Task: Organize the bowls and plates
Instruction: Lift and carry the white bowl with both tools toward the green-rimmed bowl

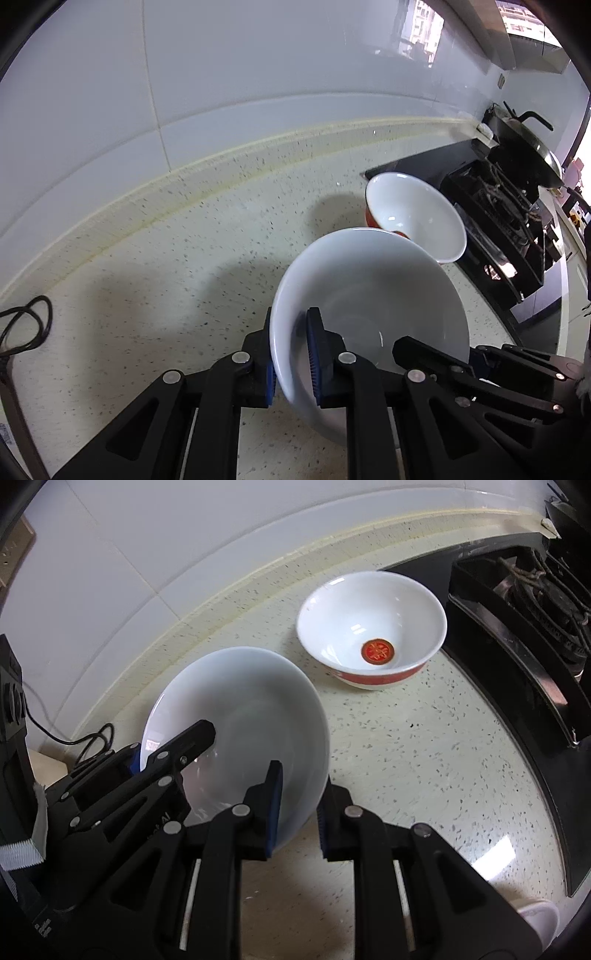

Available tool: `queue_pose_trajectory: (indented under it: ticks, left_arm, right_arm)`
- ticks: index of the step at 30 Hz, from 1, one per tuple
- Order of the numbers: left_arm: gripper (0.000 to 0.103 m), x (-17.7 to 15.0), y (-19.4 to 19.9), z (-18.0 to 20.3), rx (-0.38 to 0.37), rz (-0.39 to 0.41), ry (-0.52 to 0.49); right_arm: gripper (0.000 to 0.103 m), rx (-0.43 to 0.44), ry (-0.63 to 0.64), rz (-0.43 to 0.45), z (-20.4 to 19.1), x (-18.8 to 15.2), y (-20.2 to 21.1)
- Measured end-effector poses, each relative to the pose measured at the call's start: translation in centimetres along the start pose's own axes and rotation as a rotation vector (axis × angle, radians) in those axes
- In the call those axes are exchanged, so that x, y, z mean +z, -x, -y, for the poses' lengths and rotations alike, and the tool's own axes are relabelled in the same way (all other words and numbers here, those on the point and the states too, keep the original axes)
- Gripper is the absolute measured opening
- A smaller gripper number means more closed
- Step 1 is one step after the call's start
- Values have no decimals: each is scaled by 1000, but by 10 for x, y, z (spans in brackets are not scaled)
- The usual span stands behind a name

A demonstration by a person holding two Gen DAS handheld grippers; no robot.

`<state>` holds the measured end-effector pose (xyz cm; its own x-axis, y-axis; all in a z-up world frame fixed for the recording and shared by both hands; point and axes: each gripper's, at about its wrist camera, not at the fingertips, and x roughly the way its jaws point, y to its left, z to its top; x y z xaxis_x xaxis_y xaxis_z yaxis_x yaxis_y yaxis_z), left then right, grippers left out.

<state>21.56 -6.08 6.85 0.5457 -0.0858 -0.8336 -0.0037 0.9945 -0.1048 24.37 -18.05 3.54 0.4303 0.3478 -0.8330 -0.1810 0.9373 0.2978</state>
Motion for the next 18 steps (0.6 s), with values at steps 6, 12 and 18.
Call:
queue_pose_trajectory:
  ticks: [6,12,18]
  left_arm:
    - [15,-4,27,-5,-9,35,3]
    - [15,-13,56,-6,-21,63,5]
    - [15,-27,82,-5,-23,81,7]
  right_arm:
    - [20,21,5,22,-11,-2,22]
    - [20,32,24,31,-23,-17,46]
    - [20,48,38,37,-29,-36,68]
